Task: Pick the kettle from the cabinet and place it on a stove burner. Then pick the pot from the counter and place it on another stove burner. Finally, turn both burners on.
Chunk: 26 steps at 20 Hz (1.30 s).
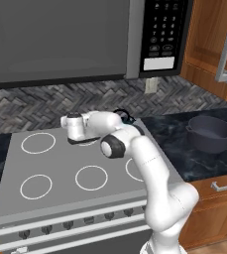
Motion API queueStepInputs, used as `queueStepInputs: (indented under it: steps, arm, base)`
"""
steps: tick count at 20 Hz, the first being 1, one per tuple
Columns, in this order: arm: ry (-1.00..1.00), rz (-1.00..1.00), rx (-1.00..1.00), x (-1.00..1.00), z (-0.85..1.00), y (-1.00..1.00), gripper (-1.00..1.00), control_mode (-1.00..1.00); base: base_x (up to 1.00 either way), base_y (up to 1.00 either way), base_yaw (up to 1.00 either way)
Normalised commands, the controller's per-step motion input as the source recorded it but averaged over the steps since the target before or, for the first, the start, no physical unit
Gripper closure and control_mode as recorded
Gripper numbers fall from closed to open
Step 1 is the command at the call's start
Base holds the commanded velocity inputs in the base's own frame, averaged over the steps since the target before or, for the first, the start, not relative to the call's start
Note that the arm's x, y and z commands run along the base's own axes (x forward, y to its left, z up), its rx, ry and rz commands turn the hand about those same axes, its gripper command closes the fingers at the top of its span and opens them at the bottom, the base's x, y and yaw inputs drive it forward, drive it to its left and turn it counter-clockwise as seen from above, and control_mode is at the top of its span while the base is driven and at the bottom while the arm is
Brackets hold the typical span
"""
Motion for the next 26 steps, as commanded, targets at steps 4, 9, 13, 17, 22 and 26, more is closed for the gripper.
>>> queueStepInputs:
  steps: [4, 9, 13, 17, 22, 26]
  arm:
    - [0.0, 0.0, -0.04, -0.37, 0.46, 0.24, -1.0, -1.0]
    - [0.0, 0.0, -0.04, -0.45, 0.41, 0.14, -1.0, -1.0]
    - [0.0, 0.0, -0.02, -0.52, 0.43, 0.0, -1.0, -1.0]
    - [0.0, 0.0, 0.0, -0.65, 0.43, 0.0, -1.0, -1.0]
    - [-0.03, 0.0, 0.0, -0.82, 0.33, 0.0, -1.0, -1.0]
    - [-0.09, 0.0, 0.02, -0.98, 0.2, -0.02, -1.0, -1.0]
  base:
    - [0.0, 0.0, 0.0]
    - [0.0, 0.0, 0.0]
    - [0.0, 0.0, 0.0]
    - [0.0, 0.0, 0.0]
    - [0.0, 0.0, 0.0]
    - [0.0, 0.0, 0.0]
